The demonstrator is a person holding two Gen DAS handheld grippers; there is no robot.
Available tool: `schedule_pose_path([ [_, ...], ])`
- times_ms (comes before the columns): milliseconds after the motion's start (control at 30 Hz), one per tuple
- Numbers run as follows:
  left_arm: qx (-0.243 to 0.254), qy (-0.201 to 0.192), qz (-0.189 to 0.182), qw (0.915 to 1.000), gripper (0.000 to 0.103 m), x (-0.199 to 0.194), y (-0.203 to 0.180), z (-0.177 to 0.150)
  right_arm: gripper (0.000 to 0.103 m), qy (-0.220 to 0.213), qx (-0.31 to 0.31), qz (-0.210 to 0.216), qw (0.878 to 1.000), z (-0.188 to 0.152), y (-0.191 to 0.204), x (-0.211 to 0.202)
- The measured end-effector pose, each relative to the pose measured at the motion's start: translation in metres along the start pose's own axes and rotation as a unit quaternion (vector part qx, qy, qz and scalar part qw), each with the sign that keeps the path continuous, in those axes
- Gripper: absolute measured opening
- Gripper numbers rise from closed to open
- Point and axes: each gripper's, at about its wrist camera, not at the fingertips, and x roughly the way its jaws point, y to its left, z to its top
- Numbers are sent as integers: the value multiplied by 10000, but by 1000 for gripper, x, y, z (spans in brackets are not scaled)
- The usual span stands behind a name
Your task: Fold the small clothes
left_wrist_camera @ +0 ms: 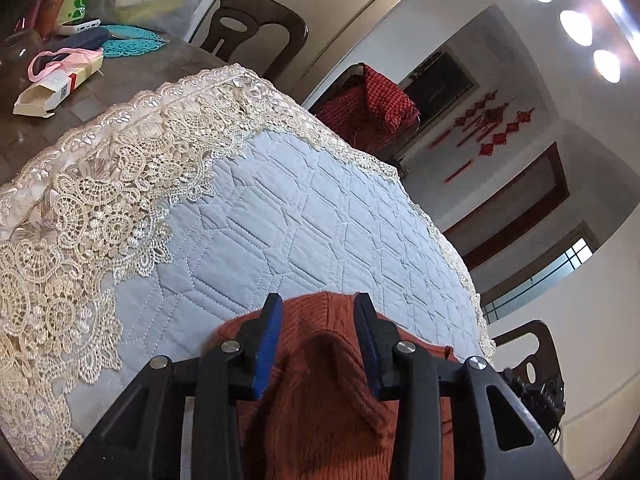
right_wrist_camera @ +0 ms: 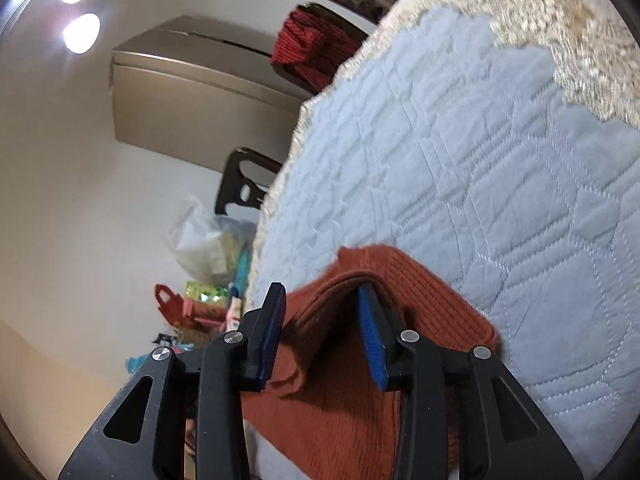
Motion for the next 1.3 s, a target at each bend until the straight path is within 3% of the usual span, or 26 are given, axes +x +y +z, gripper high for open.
schedule_pose_path([
  [267,250,188,-194,9993,39,-11,-16,-16,38,-159,-190,56,9997,-1,11,-4],
  [333,199,468,-425,9978,51,-1,-19,-19,38,-169,-198,92,9996,1,12,-2],
  [433,321,879,-629,9936,53,23,-31,-16,38,-76,-225,71,9997,6,12,6],
  [667,213,145,-646,9976,53,13,-32,5,38,-311,-242,99,9992,6,11,-5],
  [767,475,65,-410,9980,53,3,-33,-5,38,-369,-433,-108,9983,-4,12,-20],
  [900,619,254,-268,9974,53,-4,-27,-27,38,-194,-933,-348,9948,-34,22,-27],
  [1033,1073,412,-153,9933,53,-8,-29,-58,38,157,-1885,-879,9780,-79,42,-23],
  [1133,1509,418,141,9876,53,-3,-31,-75,38,224,-2197,-1373,9656,-96,37,-20],
  [1200,1623,425,235,9855,53,-9,-36,-77,22,149,-2162,-1600,9630,-95,28,-23],
  [1300,1635,373,214,9856,53,-22,-37,-78,22,26,-2264,-1796,9573,-96,36,-32],
])
